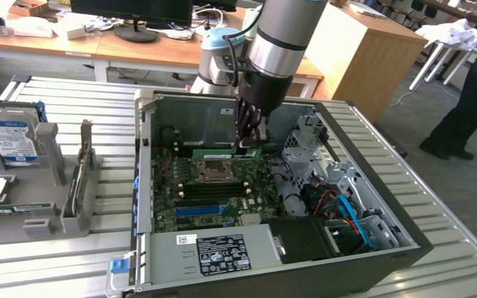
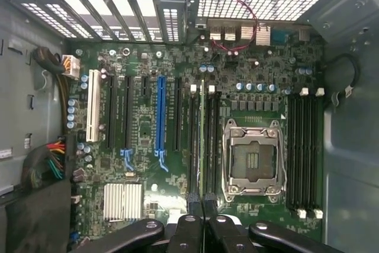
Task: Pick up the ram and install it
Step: 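Insert the ram into the slot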
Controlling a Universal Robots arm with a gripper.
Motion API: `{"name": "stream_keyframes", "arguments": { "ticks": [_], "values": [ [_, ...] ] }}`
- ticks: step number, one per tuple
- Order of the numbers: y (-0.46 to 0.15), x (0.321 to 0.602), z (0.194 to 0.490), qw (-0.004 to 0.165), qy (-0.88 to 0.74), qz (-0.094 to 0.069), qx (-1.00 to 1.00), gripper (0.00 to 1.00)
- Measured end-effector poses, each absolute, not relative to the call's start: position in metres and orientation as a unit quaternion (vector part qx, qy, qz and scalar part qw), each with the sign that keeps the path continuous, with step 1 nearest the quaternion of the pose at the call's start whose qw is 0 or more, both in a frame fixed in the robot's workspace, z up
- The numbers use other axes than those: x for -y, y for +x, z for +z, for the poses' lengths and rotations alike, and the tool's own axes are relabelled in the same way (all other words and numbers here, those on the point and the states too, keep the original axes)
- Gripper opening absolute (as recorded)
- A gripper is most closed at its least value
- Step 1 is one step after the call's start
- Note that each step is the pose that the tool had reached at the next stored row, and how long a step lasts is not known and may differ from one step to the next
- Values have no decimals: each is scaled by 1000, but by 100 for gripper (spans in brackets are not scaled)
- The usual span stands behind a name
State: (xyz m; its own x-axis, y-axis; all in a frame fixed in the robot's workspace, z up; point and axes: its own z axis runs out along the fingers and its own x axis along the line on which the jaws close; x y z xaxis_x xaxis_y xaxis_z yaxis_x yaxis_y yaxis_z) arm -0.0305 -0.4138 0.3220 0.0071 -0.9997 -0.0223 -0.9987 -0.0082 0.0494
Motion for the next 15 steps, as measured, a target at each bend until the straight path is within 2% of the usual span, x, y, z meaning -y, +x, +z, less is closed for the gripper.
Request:
{"name": "stream_keyframes", "arguments": {
  "ticks": [15],
  "values": [
    [-30,414,302,10,710,-25,704,12]
  ]
}}
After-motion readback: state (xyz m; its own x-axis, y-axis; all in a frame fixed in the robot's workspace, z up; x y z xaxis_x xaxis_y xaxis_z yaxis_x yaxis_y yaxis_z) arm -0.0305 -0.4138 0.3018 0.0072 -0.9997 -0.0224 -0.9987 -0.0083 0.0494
